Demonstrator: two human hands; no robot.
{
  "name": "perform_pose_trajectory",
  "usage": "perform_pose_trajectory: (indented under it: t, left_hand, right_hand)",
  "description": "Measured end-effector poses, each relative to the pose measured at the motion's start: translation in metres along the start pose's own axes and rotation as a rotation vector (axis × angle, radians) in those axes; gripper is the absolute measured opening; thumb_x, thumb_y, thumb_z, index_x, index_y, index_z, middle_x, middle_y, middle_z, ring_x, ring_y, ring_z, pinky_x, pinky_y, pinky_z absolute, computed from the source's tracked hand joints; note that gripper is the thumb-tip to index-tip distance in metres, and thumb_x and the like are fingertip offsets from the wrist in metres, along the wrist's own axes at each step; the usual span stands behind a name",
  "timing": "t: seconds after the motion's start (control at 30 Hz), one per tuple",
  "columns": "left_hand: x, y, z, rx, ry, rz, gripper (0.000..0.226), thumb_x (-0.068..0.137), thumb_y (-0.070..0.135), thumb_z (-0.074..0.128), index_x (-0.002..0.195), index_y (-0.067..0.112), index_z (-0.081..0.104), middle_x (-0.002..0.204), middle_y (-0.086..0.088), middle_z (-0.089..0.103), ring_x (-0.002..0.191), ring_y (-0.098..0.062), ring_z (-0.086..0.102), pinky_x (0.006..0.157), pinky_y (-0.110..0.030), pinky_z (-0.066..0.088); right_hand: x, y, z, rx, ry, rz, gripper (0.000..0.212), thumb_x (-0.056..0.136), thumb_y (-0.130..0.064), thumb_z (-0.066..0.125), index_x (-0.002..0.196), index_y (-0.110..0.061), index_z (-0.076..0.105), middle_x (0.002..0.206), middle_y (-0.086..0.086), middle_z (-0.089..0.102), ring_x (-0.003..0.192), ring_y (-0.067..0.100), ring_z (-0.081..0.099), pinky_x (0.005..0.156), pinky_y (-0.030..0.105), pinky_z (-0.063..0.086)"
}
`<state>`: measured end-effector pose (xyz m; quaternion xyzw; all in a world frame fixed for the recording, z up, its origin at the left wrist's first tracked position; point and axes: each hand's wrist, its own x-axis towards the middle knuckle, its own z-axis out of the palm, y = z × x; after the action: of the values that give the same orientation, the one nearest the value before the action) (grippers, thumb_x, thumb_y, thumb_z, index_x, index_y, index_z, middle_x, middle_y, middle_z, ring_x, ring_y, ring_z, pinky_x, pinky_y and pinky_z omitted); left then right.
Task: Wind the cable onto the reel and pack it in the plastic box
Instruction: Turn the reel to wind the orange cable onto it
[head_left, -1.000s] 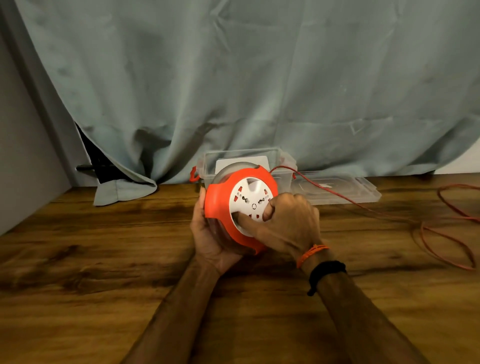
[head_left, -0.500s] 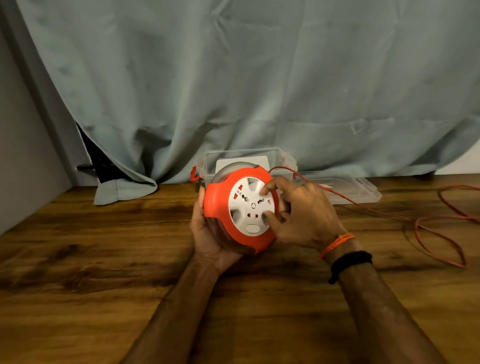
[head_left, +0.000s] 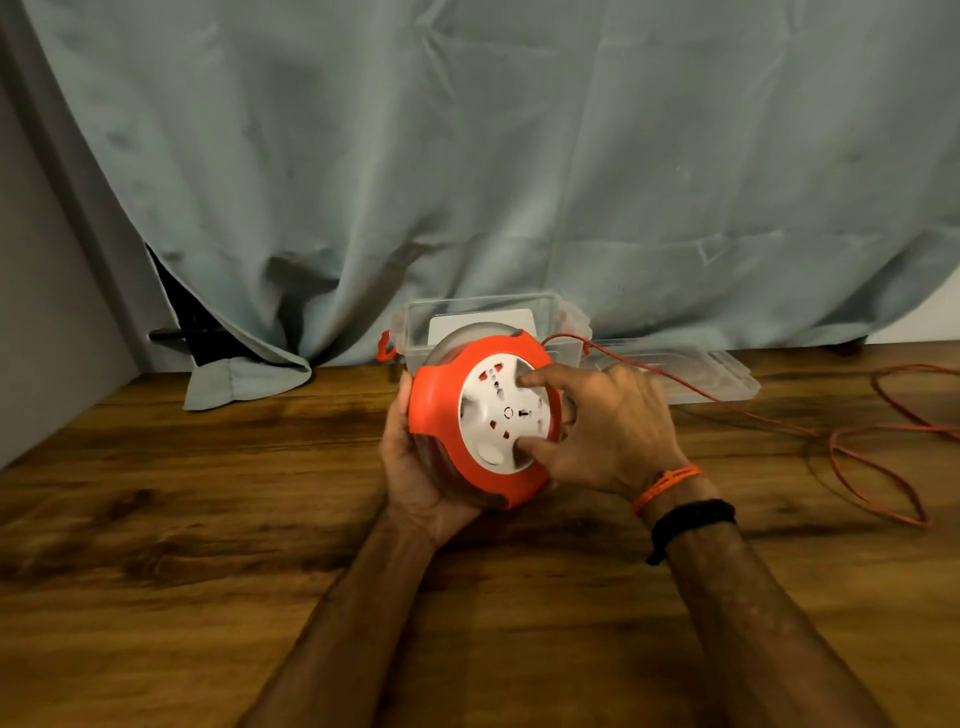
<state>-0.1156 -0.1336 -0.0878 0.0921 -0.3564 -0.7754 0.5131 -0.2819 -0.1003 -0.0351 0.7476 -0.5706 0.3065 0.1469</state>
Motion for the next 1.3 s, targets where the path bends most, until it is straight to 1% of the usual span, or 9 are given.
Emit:
perform_pose_trajectory:
  t: [0.07, 0.17, 0.3, 0.43, 0.57, 0.7, 0.9, 1.13, 1.3]
  left_hand:
    - [0.0, 0.0, 0.001, -0.005, -0.005, -0.003, 0.081, 0.075, 0.073, 0.049, 0.134, 0.019, 0.063, 0.139, -0.018, 0.06, 0.125, -0.04, 0.058, 0.101, -0.061, 0.046]
    - [0.001, 0.0, -0.002, -0.025, 0.029, -0.002, 0.079, 0.076, 0.073, 0.048, 0.132, 0.02, 0.065, 0.136, -0.017, 0.062, 0.121, -0.039, 0.061, 0.101, -0.06, 0.046]
    - [0.002, 0.002, -0.001, 0.006, 0.055, 0.019, 0.078, 0.074, 0.073, 0.049, 0.127, 0.018, 0.069, 0.132, -0.017, 0.065, 0.12, -0.038, 0.062, 0.104, -0.058, 0.044]
    - [0.003, 0.002, -0.005, 0.018, 0.033, 0.01, 0.076, 0.074, 0.074, 0.048, 0.123, 0.02, 0.072, 0.129, -0.016, 0.068, 0.117, -0.036, 0.065, 0.103, -0.058, 0.046]
    - [0.003, 0.003, -0.007, -0.001, -0.024, -0.006, 0.08, 0.074, 0.076, 0.049, 0.128, 0.021, 0.068, 0.134, -0.017, 0.064, 0.121, -0.037, 0.062, 0.099, -0.057, 0.05]
    - [0.004, 0.002, -0.009, -0.004, -0.041, -0.012, 0.077, 0.077, 0.078, 0.043, 0.126, 0.025, 0.069, 0.131, -0.013, 0.067, 0.116, -0.035, 0.066, 0.09, -0.055, 0.054]
    - [0.004, 0.001, -0.009, -0.008, -0.069, 0.0, 0.076, 0.079, 0.075, 0.044, 0.128, 0.023, 0.068, 0.132, -0.014, 0.066, 0.119, -0.035, 0.064, 0.098, -0.057, 0.05]
    - [0.003, 0.001, -0.007, -0.034, -0.116, -0.036, 0.081, 0.079, 0.075, 0.045, 0.136, 0.02, 0.061, 0.137, -0.017, 0.062, 0.122, -0.039, 0.061, 0.095, -0.059, 0.051]
    - [0.002, 0.001, -0.006, -0.016, -0.064, -0.013, 0.083, 0.078, 0.074, 0.043, 0.139, 0.02, 0.058, 0.14, -0.019, 0.059, 0.125, -0.041, 0.057, 0.099, -0.062, 0.047]
  right_hand:
    - [-0.001, -0.003, 0.005, -0.025, 0.012, 0.053, 0.066, 0.053, -0.077, 0.061, 0.101, -0.032, 0.066, 0.085, -0.003, 0.07, 0.087, 0.024, 0.064, 0.081, 0.034, 0.044]
    - [-0.003, -0.015, 0.018, -0.005, 0.03, 0.147, 0.072, 0.053, -0.088, 0.043, 0.076, -0.023, 0.064, 0.083, -0.001, 0.069, 0.085, 0.023, 0.062, 0.075, 0.032, 0.045]
    - [-0.003, -0.029, 0.025, 0.067, 0.052, 0.221, 0.084, 0.055, -0.091, 0.029, 0.072, -0.016, 0.064, 0.081, 0.004, 0.069, 0.082, 0.024, 0.064, 0.068, 0.034, 0.051]
    - [-0.001, -0.03, 0.022, 0.068, 0.035, 0.214, 0.081, 0.058, -0.091, 0.034, 0.073, -0.017, 0.065, 0.083, 0.002, 0.069, 0.084, 0.022, 0.064, 0.069, 0.034, 0.053]
    - [0.001, -0.02, 0.008, 0.153, 0.021, 0.154, 0.062, 0.063, -0.083, 0.049, 0.06, -0.023, 0.063, 0.063, -0.01, 0.064, 0.072, 0.015, 0.064, 0.067, 0.035, 0.054]
    - [0.005, -0.005, -0.008, 0.215, -0.019, 0.018, 0.025, 0.07, -0.045, 0.073, 0.087, -0.029, 0.063, 0.051, -0.019, 0.042, 0.057, 0.01, 0.05, 0.071, 0.037, 0.055]
    - [0.002, -0.006, -0.005, 0.079, -0.13, -0.084, 0.068, 0.073, -0.034, 0.066, 0.137, -0.033, 0.043, 0.067, -0.013, 0.041, 0.075, 0.026, 0.061, 0.082, 0.04, 0.052]
    - [0.003, -0.001, 0.004, 0.023, -0.113, -0.084, 0.072, 0.075, -0.044, 0.066, 0.14, -0.038, 0.038, 0.088, 0.002, 0.069, 0.087, 0.027, 0.063, 0.085, 0.042, 0.052]
    - [-0.001, -0.001, 0.004, -0.006, -0.033, 0.017, 0.068, 0.06, -0.063, 0.068, 0.122, -0.038, 0.057, 0.091, -0.001, 0.071, 0.092, 0.026, 0.063, 0.086, 0.038, 0.048]
